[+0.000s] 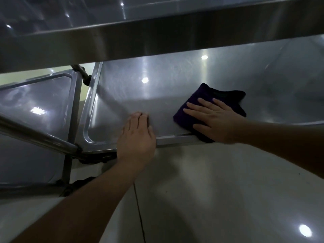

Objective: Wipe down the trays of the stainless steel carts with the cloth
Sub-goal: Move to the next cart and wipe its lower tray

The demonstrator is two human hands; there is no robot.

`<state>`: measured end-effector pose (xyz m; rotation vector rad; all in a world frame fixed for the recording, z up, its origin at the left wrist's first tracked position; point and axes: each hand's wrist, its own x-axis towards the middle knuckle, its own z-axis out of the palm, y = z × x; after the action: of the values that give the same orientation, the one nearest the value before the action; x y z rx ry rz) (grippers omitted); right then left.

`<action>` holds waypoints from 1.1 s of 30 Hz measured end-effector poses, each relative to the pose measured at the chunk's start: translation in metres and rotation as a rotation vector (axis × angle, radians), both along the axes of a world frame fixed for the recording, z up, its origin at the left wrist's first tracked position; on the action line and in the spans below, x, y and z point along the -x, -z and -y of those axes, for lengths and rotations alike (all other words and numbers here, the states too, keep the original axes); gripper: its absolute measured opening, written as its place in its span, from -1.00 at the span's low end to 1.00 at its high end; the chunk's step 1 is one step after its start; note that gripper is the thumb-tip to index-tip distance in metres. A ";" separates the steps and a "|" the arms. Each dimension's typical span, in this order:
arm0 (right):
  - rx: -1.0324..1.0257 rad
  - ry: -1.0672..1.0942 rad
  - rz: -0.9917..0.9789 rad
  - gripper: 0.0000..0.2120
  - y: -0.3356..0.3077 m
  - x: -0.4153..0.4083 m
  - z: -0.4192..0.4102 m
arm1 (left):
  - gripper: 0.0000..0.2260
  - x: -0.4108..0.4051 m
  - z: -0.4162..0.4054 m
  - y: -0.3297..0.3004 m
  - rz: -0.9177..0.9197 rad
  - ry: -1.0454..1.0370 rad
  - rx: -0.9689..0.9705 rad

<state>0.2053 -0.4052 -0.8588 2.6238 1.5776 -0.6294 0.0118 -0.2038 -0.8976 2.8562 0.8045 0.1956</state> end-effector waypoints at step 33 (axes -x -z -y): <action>-0.118 0.008 -0.032 -0.45 -0.001 0.022 0.038 | -0.62 -0.018 0.008 -0.016 -0.221 -0.052 0.039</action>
<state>0.1829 -0.4430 -0.8582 2.7176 1.6645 -0.5998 0.0294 -0.2117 -0.8816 2.8550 0.9123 -0.1306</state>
